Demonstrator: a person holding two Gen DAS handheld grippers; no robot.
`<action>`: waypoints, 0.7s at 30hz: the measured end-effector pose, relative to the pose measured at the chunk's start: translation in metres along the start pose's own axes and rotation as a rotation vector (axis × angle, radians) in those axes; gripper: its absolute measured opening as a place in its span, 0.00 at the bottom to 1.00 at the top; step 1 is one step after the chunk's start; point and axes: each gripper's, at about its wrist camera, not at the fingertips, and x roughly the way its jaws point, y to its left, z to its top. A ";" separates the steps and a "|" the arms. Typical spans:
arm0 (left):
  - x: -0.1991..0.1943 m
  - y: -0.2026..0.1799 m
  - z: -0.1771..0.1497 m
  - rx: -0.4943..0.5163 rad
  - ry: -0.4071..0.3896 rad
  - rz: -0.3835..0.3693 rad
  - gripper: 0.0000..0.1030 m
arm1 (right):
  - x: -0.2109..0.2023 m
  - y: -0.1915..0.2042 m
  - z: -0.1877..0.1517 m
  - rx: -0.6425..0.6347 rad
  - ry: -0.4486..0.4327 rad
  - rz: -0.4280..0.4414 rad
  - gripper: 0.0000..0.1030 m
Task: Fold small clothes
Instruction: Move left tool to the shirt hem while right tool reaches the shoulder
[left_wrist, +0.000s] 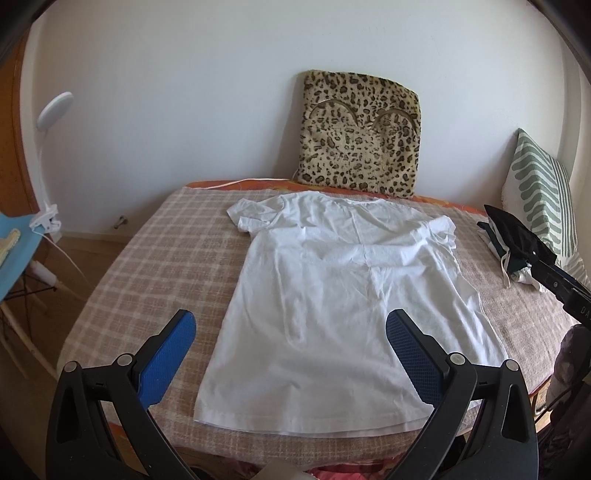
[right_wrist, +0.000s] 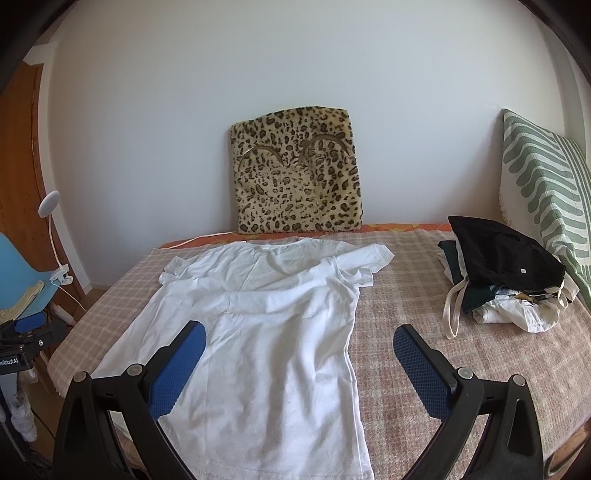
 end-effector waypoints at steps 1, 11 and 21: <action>0.002 0.007 0.000 -0.011 0.007 0.000 0.99 | 0.002 0.004 0.003 0.007 0.002 0.015 1.00; 0.024 0.046 -0.011 -0.023 0.069 -0.028 0.89 | 0.011 0.026 0.030 -0.011 0.001 0.072 1.00; 0.053 0.081 -0.041 -0.142 0.216 -0.103 0.52 | 0.051 0.059 0.071 -0.083 0.025 0.161 1.00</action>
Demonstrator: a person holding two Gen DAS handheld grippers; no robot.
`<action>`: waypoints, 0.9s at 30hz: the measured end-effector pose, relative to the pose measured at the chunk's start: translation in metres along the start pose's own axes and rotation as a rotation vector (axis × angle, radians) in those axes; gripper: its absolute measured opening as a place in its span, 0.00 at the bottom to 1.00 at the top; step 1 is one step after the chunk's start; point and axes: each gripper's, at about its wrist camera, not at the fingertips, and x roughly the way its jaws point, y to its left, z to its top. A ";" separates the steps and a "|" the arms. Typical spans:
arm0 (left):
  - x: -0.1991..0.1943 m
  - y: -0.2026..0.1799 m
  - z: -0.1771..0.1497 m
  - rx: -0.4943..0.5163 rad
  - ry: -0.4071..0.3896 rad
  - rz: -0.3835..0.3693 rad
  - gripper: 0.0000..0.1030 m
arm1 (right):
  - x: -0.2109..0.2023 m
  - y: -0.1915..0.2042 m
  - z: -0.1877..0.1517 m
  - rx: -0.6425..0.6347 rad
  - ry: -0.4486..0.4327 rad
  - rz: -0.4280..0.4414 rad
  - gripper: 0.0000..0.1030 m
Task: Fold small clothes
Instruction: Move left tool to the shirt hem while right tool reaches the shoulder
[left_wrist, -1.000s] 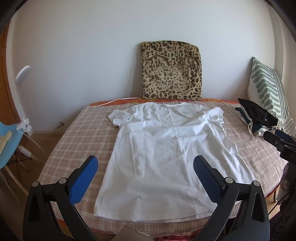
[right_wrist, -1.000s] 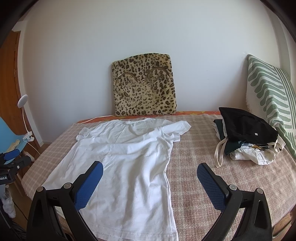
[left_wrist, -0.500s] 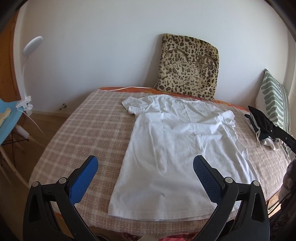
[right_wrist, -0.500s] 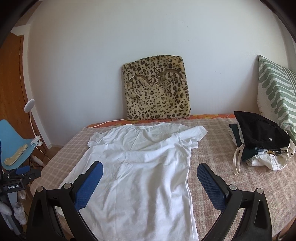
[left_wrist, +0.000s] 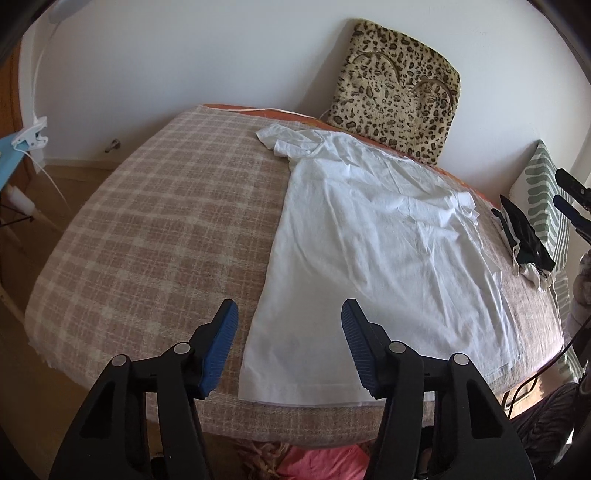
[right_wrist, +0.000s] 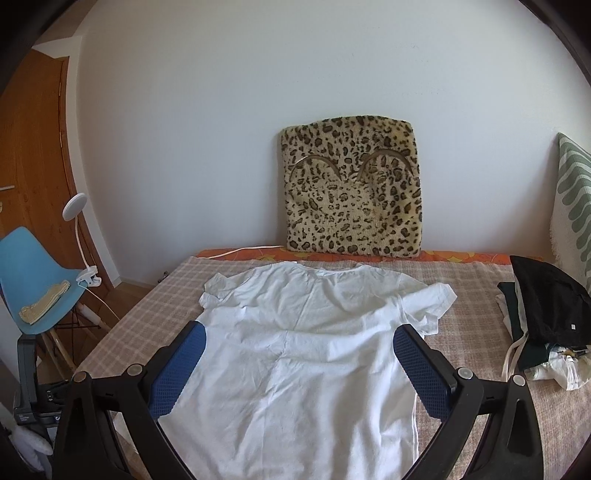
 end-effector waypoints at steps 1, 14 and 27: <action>0.002 0.002 -0.002 -0.008 0.010 -0.007 0.49 | 0.006 0.003 0.006 -0.004 0.006 0.021 1.00; 0.016 0.014 -0.008 -0.046 0.111 -0.022 0.36 | 0.116 0.055 0.075 -0.082 0.168 0.174 0.98; 0.032 0.024 -0.012 -0.074 0.160 -0.050 0.31 | 0.262 0.120 0.093 -0.082 0.364 0.226 0.94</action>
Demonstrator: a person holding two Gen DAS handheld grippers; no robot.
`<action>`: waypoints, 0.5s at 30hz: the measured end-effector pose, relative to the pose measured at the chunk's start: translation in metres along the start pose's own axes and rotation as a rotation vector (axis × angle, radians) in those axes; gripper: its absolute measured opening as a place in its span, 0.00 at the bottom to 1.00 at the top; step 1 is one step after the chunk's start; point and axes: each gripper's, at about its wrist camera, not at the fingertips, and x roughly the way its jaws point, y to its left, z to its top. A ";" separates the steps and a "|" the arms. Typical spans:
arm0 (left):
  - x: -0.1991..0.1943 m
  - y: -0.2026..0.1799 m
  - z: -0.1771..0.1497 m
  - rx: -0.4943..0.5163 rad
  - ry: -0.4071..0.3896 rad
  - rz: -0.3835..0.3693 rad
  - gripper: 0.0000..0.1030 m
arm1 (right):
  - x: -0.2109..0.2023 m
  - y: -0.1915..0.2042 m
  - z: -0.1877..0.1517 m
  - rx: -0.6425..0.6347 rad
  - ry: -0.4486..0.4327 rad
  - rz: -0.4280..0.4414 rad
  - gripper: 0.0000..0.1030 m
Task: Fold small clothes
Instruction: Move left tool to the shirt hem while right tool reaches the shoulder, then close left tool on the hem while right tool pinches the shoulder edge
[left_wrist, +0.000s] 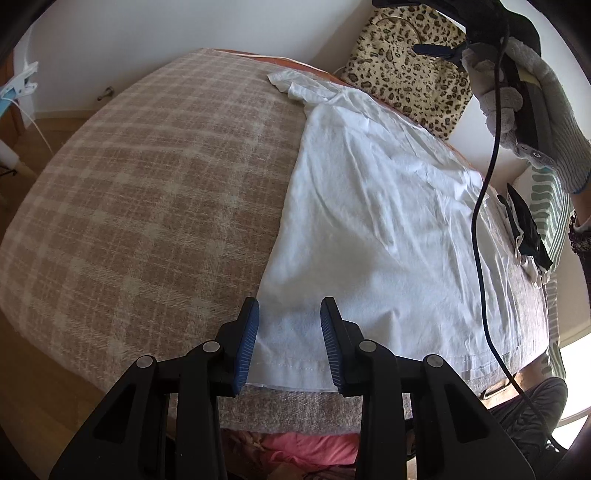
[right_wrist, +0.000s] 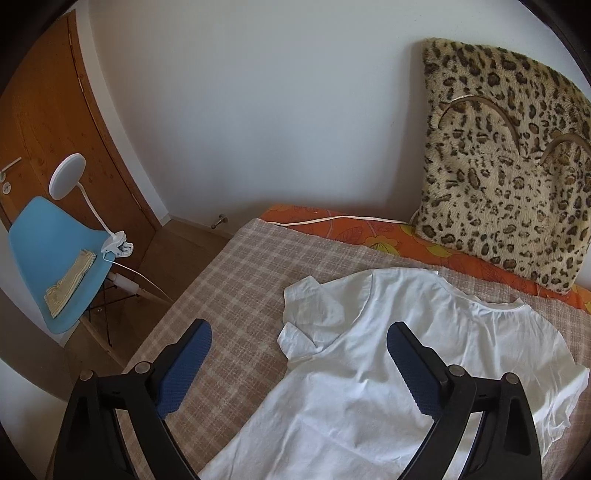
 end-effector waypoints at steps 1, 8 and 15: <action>0.001 0.000 0.000 0.001 0.004 -0.001 0.31 | 0.010 0.002 0.003 0.000 0.013 -0.001 0.94; 0.005 -0.002 0.001 -0.003 -0.001 -0.007 0.28 | 0.082 0.011 0.013 -0.041 0.093 -0.035 0.86; 0.008 -0.003 0.004 -0.001 -0.005 -0.009 0.23 | 0.155 0.031 0.016 -0.092 0.176 -0.063 0.77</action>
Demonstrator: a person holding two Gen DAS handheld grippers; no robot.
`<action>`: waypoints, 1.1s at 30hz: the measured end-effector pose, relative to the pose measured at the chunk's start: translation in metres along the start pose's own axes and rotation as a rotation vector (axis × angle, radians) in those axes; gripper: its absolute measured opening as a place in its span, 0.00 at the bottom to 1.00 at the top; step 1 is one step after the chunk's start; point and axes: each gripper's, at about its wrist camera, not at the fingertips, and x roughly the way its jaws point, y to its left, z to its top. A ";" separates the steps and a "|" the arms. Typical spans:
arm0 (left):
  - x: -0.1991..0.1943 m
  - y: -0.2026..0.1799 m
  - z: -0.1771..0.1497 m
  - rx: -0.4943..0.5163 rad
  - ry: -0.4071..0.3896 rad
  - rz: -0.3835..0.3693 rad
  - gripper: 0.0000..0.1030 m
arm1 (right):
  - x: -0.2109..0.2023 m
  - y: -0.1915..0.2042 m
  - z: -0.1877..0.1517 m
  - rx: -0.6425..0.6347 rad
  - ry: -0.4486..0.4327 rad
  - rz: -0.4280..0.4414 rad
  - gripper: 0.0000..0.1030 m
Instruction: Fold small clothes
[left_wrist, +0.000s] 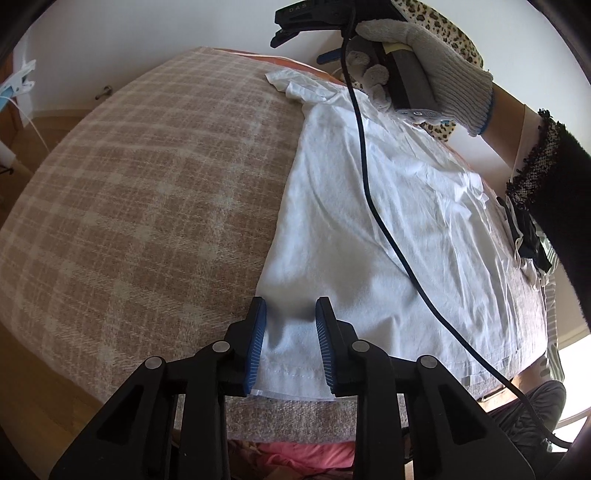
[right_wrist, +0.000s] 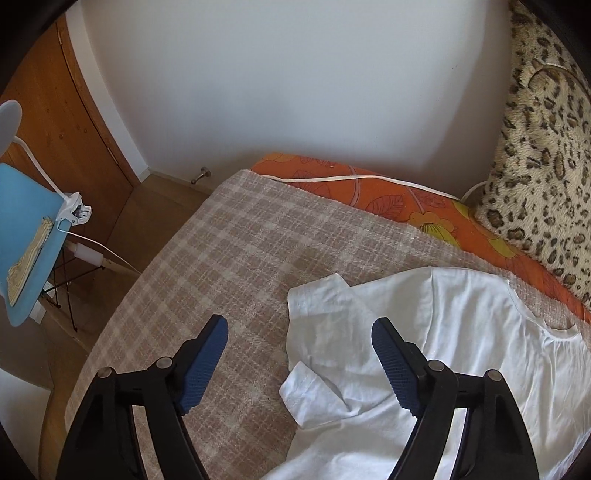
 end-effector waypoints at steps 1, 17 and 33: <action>0.000 0.000 0.000 0.000 -0.001 -0.001 0.21 | 0.008 0.005 0.002 -0.018 0.011 -0.015 0.77; 0.002 -0.005 -0.001 -0.001 0.005 -0.091 0.06 | 0.071 0.000 0.004 -0.097 0.086 -0.201 0.50; -0.001 0.005 -0.002 0.023 -0.021 0.020 0.30 | 0.069 -0.004 0.008 -0.078 0.060 -0.209 0.06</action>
